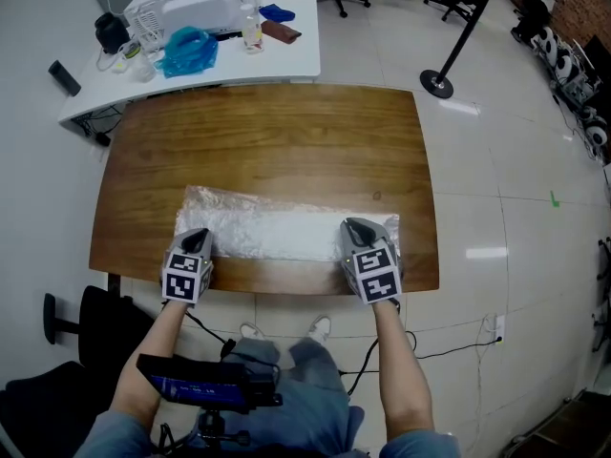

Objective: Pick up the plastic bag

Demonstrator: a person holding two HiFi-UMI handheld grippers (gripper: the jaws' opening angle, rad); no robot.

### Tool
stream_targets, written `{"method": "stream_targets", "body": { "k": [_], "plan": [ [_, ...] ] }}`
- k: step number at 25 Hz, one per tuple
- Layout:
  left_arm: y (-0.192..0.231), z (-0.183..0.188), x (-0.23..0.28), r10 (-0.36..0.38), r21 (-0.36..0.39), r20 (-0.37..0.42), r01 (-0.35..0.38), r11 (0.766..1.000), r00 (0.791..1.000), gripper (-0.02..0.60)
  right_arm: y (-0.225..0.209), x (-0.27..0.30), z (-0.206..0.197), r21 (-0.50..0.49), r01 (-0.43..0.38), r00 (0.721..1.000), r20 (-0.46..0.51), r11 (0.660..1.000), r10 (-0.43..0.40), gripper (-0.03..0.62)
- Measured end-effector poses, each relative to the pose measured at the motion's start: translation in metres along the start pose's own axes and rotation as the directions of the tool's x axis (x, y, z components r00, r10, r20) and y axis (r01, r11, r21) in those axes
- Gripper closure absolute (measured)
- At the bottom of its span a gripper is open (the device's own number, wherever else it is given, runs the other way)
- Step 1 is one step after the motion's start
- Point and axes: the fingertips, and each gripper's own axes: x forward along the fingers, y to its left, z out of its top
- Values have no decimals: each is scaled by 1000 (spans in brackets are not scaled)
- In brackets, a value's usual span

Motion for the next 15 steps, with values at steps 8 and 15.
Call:
{"method": "stream_targets", "body": {
  "k": [8, 15],
  "plan": [
    [-5, -16, 6, -13, -2, -40, 13, 1000, 999, 571, -12, -4, -41, 34, 28, 994, -106, 999, -24, 591],
    [-3, -32, 2, -7, -11, -44, 7, 1000, 999, 569, -7, 0, -53, 25, 20, 991, -135, 999, -17, 591]
  ]
}}
